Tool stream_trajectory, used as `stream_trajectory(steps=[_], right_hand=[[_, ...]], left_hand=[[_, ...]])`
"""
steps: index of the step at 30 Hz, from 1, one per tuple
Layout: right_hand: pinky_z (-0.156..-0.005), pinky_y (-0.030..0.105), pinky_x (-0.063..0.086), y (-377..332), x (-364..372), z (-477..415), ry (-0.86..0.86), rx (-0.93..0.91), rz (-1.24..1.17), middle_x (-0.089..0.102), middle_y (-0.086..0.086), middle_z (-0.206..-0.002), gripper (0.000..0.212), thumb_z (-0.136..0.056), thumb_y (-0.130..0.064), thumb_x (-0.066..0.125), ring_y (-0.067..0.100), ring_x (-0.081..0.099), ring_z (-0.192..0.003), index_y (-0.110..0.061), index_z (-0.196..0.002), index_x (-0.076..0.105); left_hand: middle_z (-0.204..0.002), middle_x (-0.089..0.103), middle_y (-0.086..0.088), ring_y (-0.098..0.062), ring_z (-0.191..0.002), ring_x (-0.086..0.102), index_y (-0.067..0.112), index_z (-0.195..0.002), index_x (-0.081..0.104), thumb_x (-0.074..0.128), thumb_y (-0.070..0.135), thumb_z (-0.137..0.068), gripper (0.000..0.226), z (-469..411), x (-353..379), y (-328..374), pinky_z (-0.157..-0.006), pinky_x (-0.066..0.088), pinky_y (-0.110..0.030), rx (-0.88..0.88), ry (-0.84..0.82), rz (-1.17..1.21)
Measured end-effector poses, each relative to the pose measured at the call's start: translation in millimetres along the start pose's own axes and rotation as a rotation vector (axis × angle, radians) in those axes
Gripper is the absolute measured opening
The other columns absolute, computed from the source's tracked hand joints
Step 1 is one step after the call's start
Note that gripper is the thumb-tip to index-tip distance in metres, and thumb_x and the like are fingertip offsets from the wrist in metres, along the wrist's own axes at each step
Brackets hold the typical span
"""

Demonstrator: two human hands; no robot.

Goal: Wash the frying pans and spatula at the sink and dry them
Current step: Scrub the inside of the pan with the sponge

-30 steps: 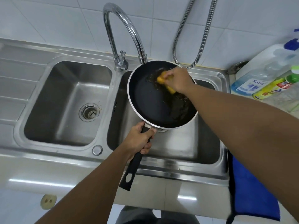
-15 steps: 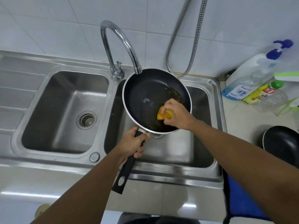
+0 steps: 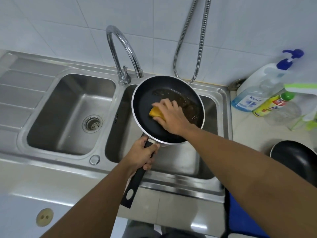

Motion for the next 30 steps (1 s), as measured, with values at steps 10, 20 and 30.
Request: stream_trajectory(steps=[10, 20, 30], right_hand=[[-0.080, 0.044, 0.047, 2, -22, 5, -0.032, 0.324, -0.174, 0.067, 0.015, -0.101, 0.051, -0.106, -0.051, 0.026, 0.037, 0.063, -0.090, -0.013, -0.107, 0.060], [-0.081, 0.036, 0.048, -2, -21, -19, -0.087, 0.340, -0.362, 0.064, 0.004, -0.071, 0.055, -0.108, -0.036, 0.027, 0.024, 0.063, -0.075, -0.017, -0.069, 0.061], [-0.091, 0.040, 0.042, 101, -72, 49, 0.229, 0.606, -0.157, 0.036, 0.007, -0.134, 0.046, -0.089, -0.048, 0.055, 0.031, 0.054, -0.111, -0.027, -0.130, 0.049]], left_hand=[[-0.086, 0.051, -0.014, -0.013, -0.044, 0.036, 0.007, -0.106, 0.054, 0.061, 0.012, -0.103, 0.008, 16, -8, -4, -0.037, 0.028, -0.022, 0.015, -0.010, -0.005], [-0.088, 0.051, -0.014, -0.012, -0.043, 0.037, 0.006, -0.107, 0.054, 0.062, 0.013, -0.102, 0.012, 8, 0, 3, -0.037, 0.030, -0.023, 0.013, -0.072, -0.013], [-0.082, 0.052, -0.013, -0.012, -0.042, 0.035, 0.005, -0.105, 0.054, 0.062, 0.011, -0.102, 0.011, -14, 0, -3, -0.036, 0.029, -0.021, -0.022, -0.078, -0.025]])
Point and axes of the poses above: each hand's wrist, its own z-axis away from the middle knuckle, its own x-axis out of the palm, y = z × x, the point moved 5 cm from there along -z, towards the middle knuckle
